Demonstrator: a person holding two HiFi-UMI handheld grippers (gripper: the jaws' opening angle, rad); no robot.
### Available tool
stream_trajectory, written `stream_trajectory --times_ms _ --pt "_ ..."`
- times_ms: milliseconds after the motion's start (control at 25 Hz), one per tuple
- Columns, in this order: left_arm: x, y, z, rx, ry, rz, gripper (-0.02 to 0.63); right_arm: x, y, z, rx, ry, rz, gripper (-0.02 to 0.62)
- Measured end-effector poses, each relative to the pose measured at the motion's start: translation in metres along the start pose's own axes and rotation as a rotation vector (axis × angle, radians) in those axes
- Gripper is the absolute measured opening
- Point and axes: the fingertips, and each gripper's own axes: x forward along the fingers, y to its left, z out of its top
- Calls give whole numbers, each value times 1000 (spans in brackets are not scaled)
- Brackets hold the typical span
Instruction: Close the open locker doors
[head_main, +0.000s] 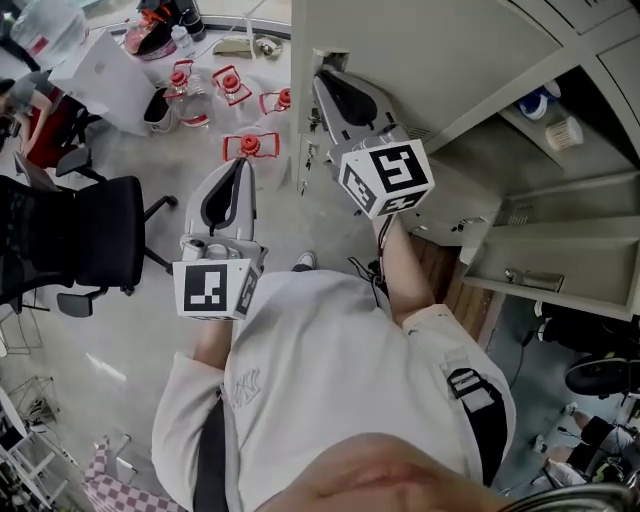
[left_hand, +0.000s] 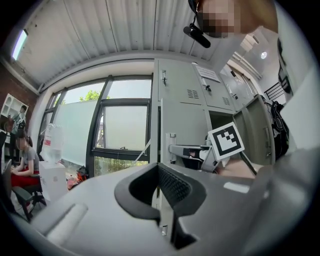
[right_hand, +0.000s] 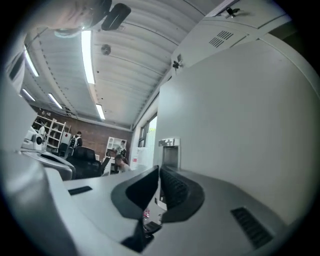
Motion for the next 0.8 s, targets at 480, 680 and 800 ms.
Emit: stream_trajectory --times_ms 480,680,800 --pt "3 36 -3 -28 -16 15 2 34 -45 -28 -9 69 -230 20" --pt "13 32 -1 -26 -48 -18 2 38 -42 -29 -40 75 -216 20" --pt "18 27 0 -27 -43 -32 2 32 -38 -22 -15 67 -198 20"
